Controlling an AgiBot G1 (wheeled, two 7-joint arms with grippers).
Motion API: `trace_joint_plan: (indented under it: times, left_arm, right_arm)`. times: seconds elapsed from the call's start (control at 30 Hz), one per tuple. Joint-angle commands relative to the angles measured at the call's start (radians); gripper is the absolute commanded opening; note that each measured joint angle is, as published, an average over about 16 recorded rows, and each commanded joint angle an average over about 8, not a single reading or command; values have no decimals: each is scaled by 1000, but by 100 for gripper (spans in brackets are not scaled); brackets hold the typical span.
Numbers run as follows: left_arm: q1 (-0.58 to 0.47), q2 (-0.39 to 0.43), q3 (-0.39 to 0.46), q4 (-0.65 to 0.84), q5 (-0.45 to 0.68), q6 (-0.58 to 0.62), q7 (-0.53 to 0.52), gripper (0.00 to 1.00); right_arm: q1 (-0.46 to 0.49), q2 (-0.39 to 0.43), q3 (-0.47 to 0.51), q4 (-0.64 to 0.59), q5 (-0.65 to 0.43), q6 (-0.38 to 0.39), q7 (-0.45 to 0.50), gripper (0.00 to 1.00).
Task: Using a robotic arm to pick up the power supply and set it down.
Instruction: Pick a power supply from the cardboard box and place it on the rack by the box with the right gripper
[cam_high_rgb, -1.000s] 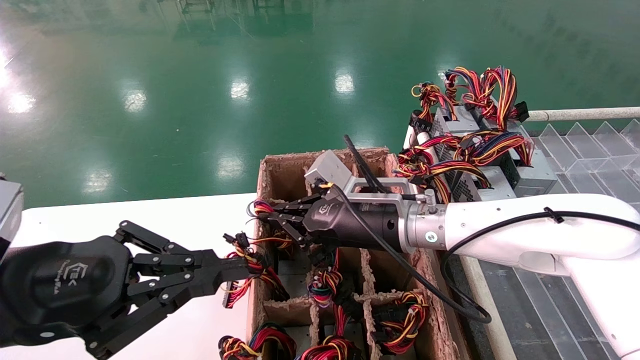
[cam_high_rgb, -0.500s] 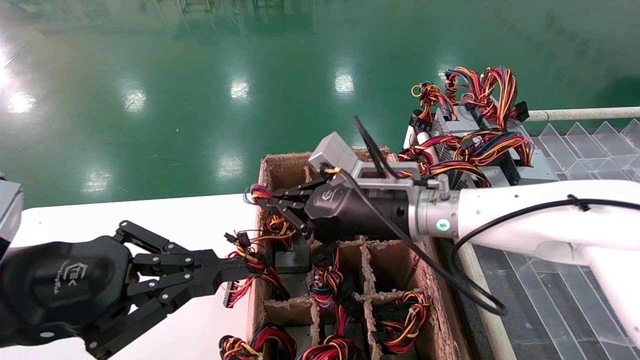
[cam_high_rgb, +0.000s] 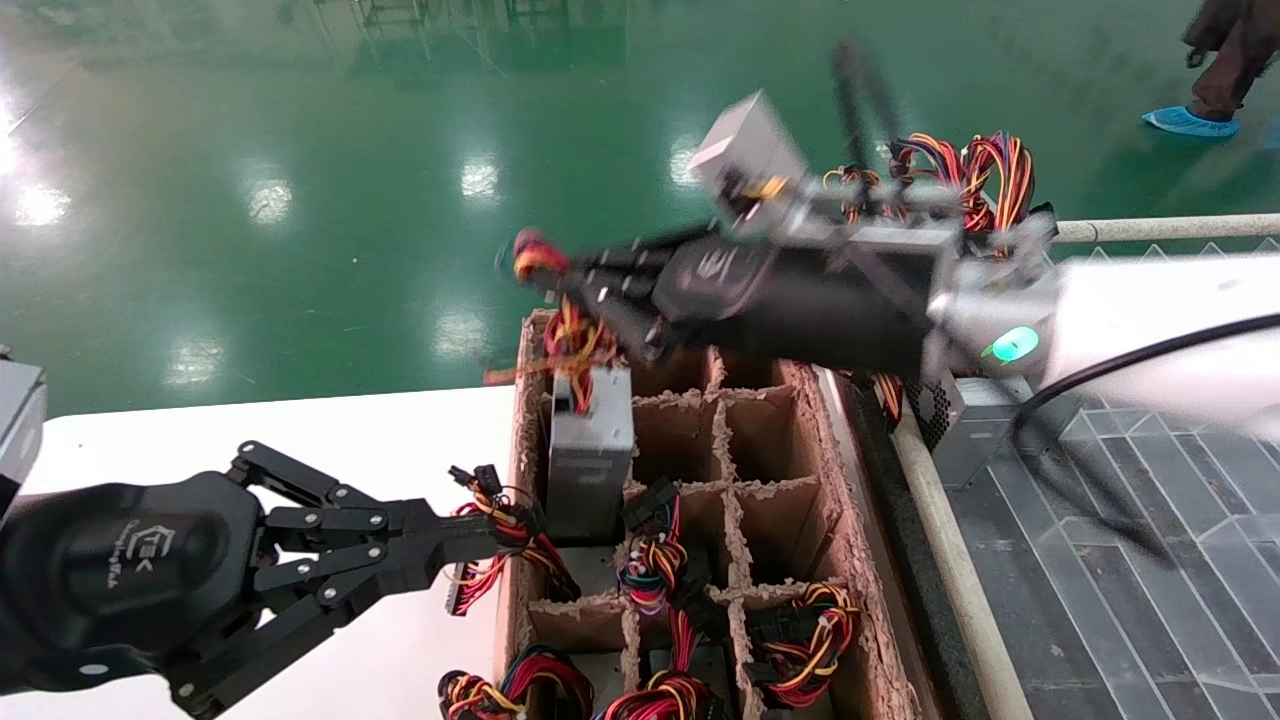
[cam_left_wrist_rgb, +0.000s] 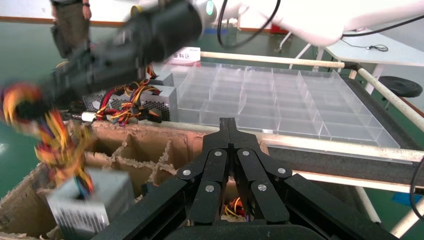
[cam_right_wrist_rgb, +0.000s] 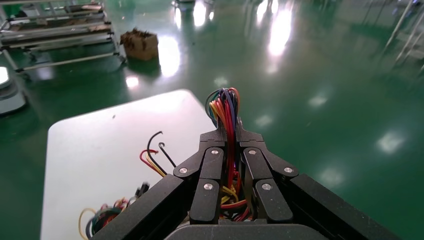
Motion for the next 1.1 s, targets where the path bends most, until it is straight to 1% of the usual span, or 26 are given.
trace_joint_plan:
  times: [0.03,0.3,0.47,0.8,1.1]
  left_arm:
    - [0,0,0,0,0,0,0,0]
    - [0,0,0,0,0,0,0,0]
    - [0,0,0,0,0,0,0,0]
    - [0,0,0,0,0,0,0,0]
    - [0,0,0,0,0,0,0,0]
  right_arm:
    - [14,25,12,32,8,-4,14,0]
    - [68,127,44,172,-17,7,86,0]
    - [115,191,75,209,-10,-9,102,0]
    - [193,327,126,218,9,-84,109,0]
    - [265,468,162,224,34,-195,129,0]
